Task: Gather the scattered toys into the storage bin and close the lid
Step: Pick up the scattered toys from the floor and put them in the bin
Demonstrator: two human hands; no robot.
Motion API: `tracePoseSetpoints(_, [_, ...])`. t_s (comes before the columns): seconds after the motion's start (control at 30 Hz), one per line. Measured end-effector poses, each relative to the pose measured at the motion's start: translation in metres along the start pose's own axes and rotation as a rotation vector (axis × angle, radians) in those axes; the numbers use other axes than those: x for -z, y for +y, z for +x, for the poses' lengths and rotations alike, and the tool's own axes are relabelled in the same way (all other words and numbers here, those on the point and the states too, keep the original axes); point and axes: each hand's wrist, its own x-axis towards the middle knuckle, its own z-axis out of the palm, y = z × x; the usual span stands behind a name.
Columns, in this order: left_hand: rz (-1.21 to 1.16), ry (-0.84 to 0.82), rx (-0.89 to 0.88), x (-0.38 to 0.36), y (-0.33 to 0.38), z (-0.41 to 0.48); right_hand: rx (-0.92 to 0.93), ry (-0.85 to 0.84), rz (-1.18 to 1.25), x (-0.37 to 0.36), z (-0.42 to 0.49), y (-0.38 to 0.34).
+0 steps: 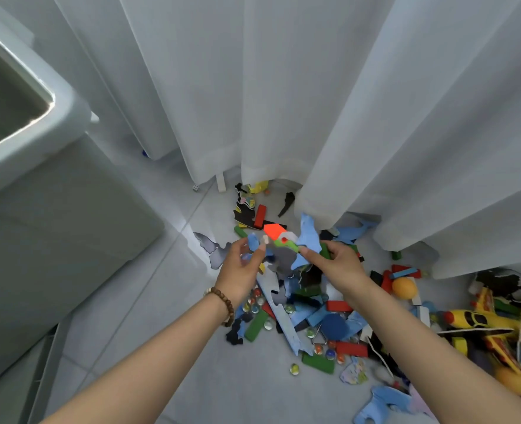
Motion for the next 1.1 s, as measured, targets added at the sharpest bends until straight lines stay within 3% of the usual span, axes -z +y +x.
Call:
tracePoseSetpoints(0.1, [-0.079,0.003,0.003,-0.007,-0.003,-0.004,-0.034,-0.060,0.107,-0.010,-0.011,-0.005])
tracePoseSetpoints(0.27, [-0.479,-0.176,0.166,-0.011,-0.005,-0.004,-0.062,-0.138,0.221,-0.035,-0.018,-0.017])
tracePoseSetpoints(0.4, [-0.633,-0.177,0.159,-0.002,-0.003,-0.006,-0.091,-0.151,0.201,-0.042,-0.017,-0.017])
tracePoseSetpoints(0.63, [-0.603,-0.179,0.164,0.004,-0.004,-0.005,0.115,-0.179,-0.093,-0.039,-0.020,-0.015])
tracePoseSetpoints(0.73, [-0.573,-0.102,0.153,0.008,-0.007,-0.004,0.066,-0.167,-0.029,-0.040,-0.019,-0.012])
tracePoseSetpoints(0.87, [-0.490,0.050,0.116,0.027,-0.013,0.000,-0.029,-0.020,0.179,-0.035,-0.008,-0.011])
tracePoseSetpoints(1.1, [-0.355,0.147,0.133,0.055,-0.027,0.002,0.041,-0.032,-0.153,-0.070,0.021,-0.010])
